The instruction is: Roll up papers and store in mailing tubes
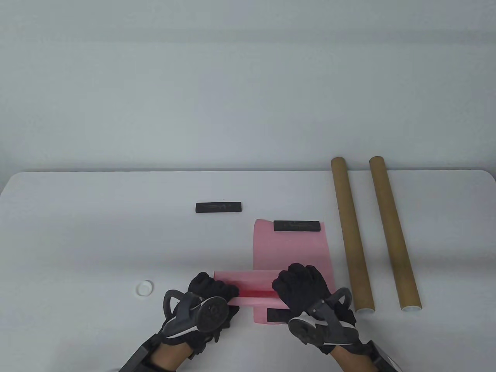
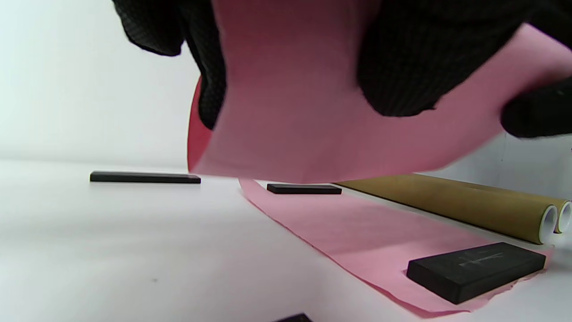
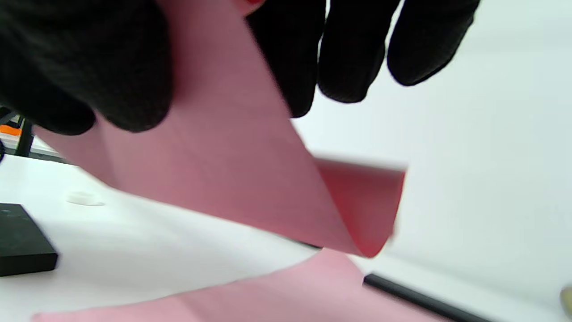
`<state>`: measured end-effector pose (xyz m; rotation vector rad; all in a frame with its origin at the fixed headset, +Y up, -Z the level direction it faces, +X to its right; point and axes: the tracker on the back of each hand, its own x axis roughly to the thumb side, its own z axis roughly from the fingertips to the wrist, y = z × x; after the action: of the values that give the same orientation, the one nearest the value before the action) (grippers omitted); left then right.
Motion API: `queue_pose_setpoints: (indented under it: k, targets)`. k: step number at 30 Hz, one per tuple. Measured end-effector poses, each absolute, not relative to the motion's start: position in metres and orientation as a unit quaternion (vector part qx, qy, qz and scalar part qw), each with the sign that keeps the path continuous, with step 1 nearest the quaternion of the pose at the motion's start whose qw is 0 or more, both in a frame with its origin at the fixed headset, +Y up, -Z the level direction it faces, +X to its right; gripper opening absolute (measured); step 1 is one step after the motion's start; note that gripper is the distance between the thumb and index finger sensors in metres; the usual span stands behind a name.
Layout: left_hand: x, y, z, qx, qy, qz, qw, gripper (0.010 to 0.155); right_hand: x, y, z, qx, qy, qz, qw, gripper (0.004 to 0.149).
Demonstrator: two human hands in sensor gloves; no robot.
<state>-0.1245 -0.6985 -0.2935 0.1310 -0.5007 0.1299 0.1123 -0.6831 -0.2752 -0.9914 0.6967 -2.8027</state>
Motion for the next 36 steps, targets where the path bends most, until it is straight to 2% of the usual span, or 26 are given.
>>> queue_pose_setpoints:
  k: [3,5,9,12,15,17,18,21,28,32,36]
  targets:
    - [-0.122,-0.699,-0.292,0.076,-0.251,0.044,0.964,0.046,0.115,-0.683,-0.277,-0.323,0.210,-0.923,0.005,0.048]
    - [-0.119,-0.698,-0.287,0.109,-0.262,0.002,0.959,0.054,0.119,-0.685,-0.282,-0.320,0.178,-0.930,-0.015,0.046]
    - [-0.112,-0.691,-0.279,0.183,-0.288,-0.091,0.935,0.061,0.127,-0.691,-0.293,-0.322,0.090,-0.941,-0.052,0.051]
    - [-0.111,-0.690,-0.278,0.179,-0.290,-0.076,0.937,0.056,0.130,-0.693,-0.294,-0.316,0.064,-0.942,-0.094,0.059]
    - [-0.117,-0.689,-0.282,0.148,-0.280,-0.035,0.948,0.052,0.130,-0.690,-0.289,-0.313,0.117,-0.939,-0.080,0.073]
    - [-0.121,-0.691,-0.287,0.105,-0.272,0.004,0.957,0.054,0.127,-0.686,-0.281,-0.337,0.183,-0.923,-0.029,0.071]
    - [-0.122,-0.692,-0.288,0.089,-0.270,0.016,0.958,0.055,0.126,-0.685,-0.280,-0.344,0.192,-0.919,-0.022,0.068]
    - [-0.124,-0.696,-0.291,0.066,-0.270,0.033,0.960,0.057,0.123,-0.685,-0.279,-0.350,0.176,-0.919,-0.039,0.052]
    - [-0.117,-0.692,-0.280,0.150,-0.302,-0.077,0.938,0.074,0.130,-0.689,-0.290,-0.329,0.114,-0.934,-0.077,0.051]
    - [-0.113,-0.691,-0.280,0.130,-0.300,-0.071,0.942,0.067,0.130,-0.689,-0.292,-0.332,0.080,-0.933,-0.114,0.055]
    - [-0.119,-0.695,-0.289,0.071,-0.273,-0.007,0.959,0.051,0.126,-0.688,-0.283,-0.354,0.127,-0.925,-0.049,0.074]
